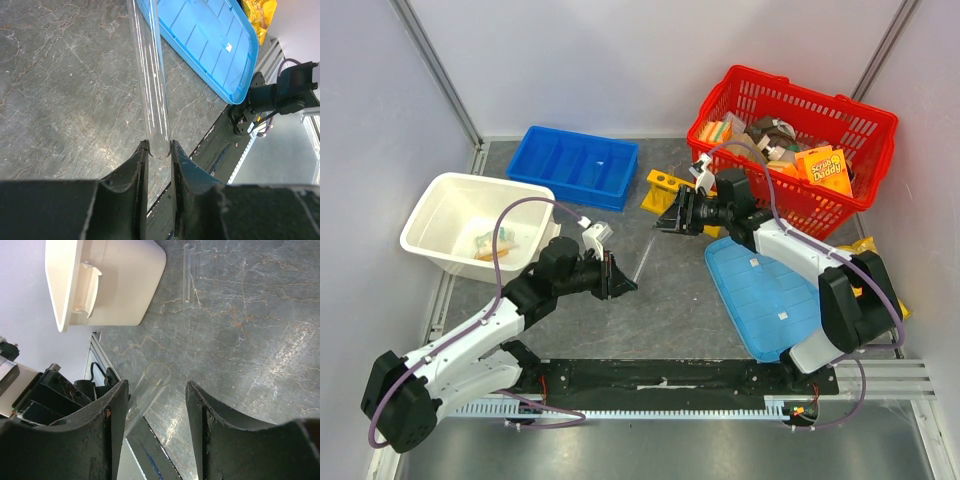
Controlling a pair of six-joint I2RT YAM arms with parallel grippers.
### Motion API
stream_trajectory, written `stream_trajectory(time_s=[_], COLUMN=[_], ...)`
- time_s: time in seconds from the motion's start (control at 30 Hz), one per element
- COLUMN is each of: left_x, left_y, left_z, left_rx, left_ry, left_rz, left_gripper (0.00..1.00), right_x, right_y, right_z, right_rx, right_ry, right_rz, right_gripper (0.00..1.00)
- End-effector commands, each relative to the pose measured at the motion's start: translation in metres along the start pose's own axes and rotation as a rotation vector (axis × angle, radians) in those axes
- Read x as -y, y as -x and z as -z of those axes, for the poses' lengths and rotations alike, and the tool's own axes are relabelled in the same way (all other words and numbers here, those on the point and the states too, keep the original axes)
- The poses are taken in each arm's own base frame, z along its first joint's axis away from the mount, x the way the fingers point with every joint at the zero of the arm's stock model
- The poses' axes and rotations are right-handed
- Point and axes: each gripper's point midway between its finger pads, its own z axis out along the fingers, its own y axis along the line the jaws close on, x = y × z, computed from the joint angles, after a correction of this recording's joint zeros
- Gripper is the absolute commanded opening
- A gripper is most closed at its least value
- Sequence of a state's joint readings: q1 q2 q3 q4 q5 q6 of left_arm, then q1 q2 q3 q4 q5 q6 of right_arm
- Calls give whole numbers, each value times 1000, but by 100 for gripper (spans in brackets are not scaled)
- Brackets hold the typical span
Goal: Organize the chemistry lab equipment
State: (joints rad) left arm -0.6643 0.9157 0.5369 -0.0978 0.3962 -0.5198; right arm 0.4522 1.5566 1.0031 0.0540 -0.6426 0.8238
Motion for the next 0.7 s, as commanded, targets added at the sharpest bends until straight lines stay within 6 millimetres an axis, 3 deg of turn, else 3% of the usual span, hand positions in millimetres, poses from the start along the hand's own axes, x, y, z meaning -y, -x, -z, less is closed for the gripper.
stream_trajectory(time_s=[0.0,0.37,0.67], left_x=[3,-2,-1], left_y=[7,2,4], left_z=[-1,-3,-3], left_rx=[26,21,28], left_ry=[-24,-12,-15], left_rz=[-74,-70,-79], left_gripper=[13,13,13], right_x=[-23,-21,-20], right_y=[20,24,26], right_z=[1,0,-1], right_rx=[35,47,51], right_ry=[83,90,85], right_rz=[29,8,-14], right_gripper=[56,45,44])
